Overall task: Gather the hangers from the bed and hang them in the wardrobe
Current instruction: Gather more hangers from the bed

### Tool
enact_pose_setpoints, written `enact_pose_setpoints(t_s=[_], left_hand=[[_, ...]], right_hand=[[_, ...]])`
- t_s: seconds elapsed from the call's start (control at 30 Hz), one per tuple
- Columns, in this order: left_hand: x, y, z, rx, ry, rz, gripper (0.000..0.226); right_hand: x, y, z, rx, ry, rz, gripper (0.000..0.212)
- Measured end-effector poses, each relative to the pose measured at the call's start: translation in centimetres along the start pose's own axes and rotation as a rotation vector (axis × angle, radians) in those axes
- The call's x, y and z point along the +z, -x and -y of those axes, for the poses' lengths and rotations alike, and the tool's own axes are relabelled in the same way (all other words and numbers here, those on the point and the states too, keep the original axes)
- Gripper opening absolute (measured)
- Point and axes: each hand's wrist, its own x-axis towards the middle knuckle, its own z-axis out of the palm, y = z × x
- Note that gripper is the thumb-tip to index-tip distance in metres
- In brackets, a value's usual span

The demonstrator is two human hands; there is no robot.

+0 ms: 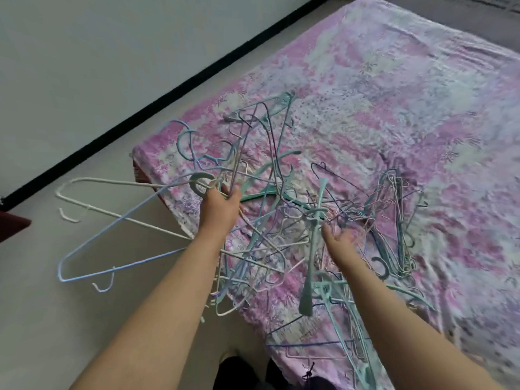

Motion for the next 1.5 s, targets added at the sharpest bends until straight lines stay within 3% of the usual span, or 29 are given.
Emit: enact_pose_setpoints(t_s=[0.1, 0.23, 0.37, 0.5, 0.67, 0.73, 0.87, 1.0, 1.27, 1.5], left_hand=[[-1.0, -0.1, -0.7, -0.033, 0.065, -0.026, 0.033], [-1.9, 0.0, -0.4, -0.049, 0.091, -0.043, 0.035], [-2.6, -0.1, -0.1, -0.103, 0.166, -0.049, 0.027], [-2.8, -0.6, 0.5, -0.183, 0.245, -0.052, 0.034], [-3.8, -0.9, 1.8, -0.260, 0.248, -0.100, 0.029], [-4.1, -0.9, 2.8, -0.270, 0.233, -0.119, 0.039], [-4.8, -0.5, 4.4, -0.293, 0.314, -0.163, 0.030], [-6.6, 0.2, 5.8, -0.321, 0.398, -0.243, 0.030], [-13.9, 3.1, 14.0, -0.465, 0.496, -0.471, 0.029], [-20.9, 10.8, 24.8, -0.616, 0.630, -0.650, 0.028]], right_hand=[[1.5, 0.6, -0.8, 0.075, -0.244, 0.207, 0.098], [1.4, 0.8, 0.1, 0.021, -0.357, 0.179, 0.062], [0.7, 0.8, 1.6, -0.017, -0.418, 0.300, 0.036], [0.4, 1.2, 3.8, -0.154, -0.341, 0.126, 0.022], [-1.2, 1.1, 5.4, -0.290, -0.066, -0.096, 0.020], [-1.7, 1.7, 6.3, -0.344, 0.034, -0.138, 0.019], [-1.3, 3.7, 8.5, -0.418, 0.399, -0.123, 0.013], [0.4, 6.3, 10.0, -0.453, 0.735, -0.098, 0.021], [5.2, 11.2, 12.5, -0.603, 0.945, -0.083, 0.029], [14.7, 18.6, 12.7, -0.710, 0.869, -0.009, 0.028]])
